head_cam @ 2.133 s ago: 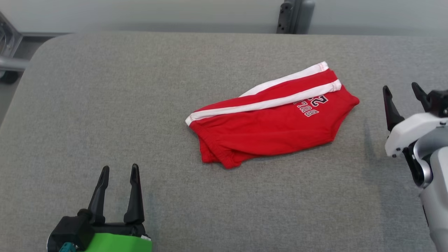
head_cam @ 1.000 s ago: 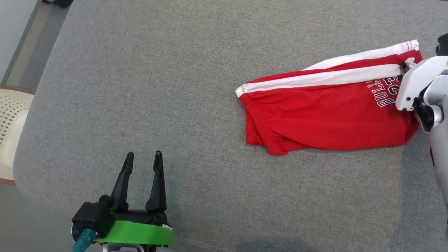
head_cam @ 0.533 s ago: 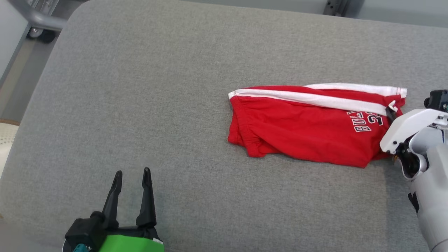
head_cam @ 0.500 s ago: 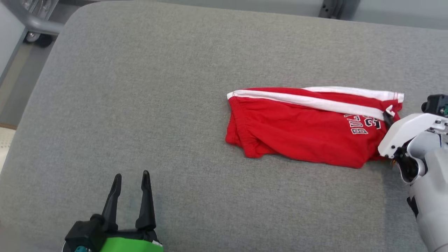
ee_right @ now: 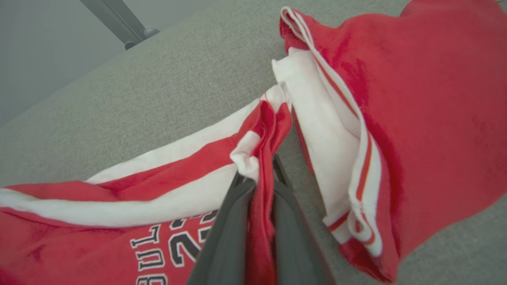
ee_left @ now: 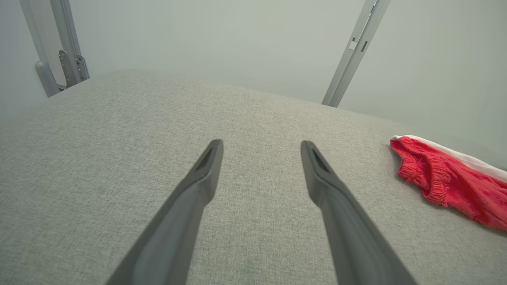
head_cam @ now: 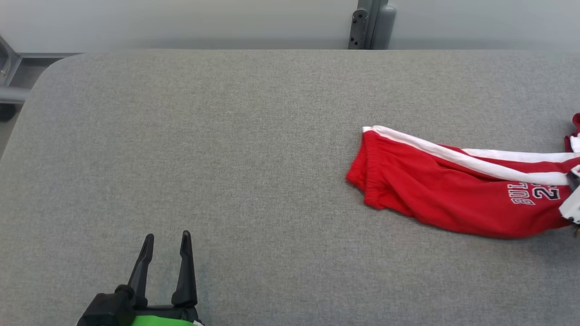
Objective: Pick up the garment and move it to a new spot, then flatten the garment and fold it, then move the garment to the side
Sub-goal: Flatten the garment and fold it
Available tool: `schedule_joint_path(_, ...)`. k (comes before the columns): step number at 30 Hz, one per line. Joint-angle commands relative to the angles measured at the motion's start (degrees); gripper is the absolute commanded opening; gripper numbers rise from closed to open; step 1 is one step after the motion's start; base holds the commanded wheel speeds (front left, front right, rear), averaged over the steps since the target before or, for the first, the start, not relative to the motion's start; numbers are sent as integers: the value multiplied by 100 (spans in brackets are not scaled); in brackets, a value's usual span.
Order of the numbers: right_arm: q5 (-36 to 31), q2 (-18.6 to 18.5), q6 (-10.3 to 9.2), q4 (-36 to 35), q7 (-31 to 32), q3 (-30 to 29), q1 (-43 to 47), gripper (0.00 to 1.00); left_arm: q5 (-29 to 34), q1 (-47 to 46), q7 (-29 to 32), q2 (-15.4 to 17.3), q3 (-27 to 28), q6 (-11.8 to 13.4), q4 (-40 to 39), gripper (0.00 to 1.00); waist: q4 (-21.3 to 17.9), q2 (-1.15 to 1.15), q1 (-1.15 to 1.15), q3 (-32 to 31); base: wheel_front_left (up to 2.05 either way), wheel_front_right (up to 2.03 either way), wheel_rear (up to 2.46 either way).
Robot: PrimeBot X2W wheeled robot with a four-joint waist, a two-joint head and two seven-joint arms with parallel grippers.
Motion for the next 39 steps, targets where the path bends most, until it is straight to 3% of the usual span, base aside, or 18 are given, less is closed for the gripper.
schedule_joint_path(1, -112, -89, -4, -31, 9, -131, -129, 0, -3, 26, -14, 8, 5, -11, 16, 100, 70, -1, 0, 40, 0, 0, 0)
schedule_joint_path(3, -144, -61, -4, -160, 59, -279, -213, 0, -53, 34, -14, 8, -42, -2, 40, 100, 139, -1, 0, 39, 0, 0, 0)
schedule_joint_path(7, 40, 352, -4, -699, 367, -190, -233, 0, -145, 84, -14, 7, -95, 78, 53, 100, 203, -1, 0, 23, 0, 0, 0)
schedule_joint_path(15, 150, 1541, -4, -1774, 601, 600, -99, 0, -105, 31, -14, 8, -214, 84, 197, 100, 242, -1, 0, 17, 0, 0, 0)
schedule_joint_path(22, -76, 1830, -4, -1457, 379, 1031, -334, 0, -50, -90, -14, 8, -278, -6, 348, 100, 428, -1, 0, -38, 0, 0, 0)
schedule_joint_path(29, 349, 1828, -4, -700, 10, 1686, -553, 0, -137, 33, -14, 7, -380, 29, 426, 100, 565, -1, 0, -123, 0, 0, 0)
schedule_joint_path(30, 374, 1833, -4, -598, -80, 1763, -578, 43, -145, 39, -14, 7, -387, 42, 429, 100, 571, -1, 0, -125, 0, 0, 0)
schedule_joint_path(31, 369, 1836, -4, -511, -189, 1831, -601, 100, -146, 43, -14, 8, -384, 55, 431, 100, 570, -1, 0, -129, 0, 0, 0)
schedule_joint_path(35, 335, 1822, -4, -394, -684, 1987, -601, 100, -144, 120, -14, 7, -311, 89, 421, 100, 494, -1, 0, -176, 0, 0, 0)
schedule_joint_path(39, -91, 1837, -4, -776, -1491, 2025, -289, 100, -91, 255, -14, 8, -181, 110, 425, 100, 306, -1, 0, -346, 0, 0, 0)
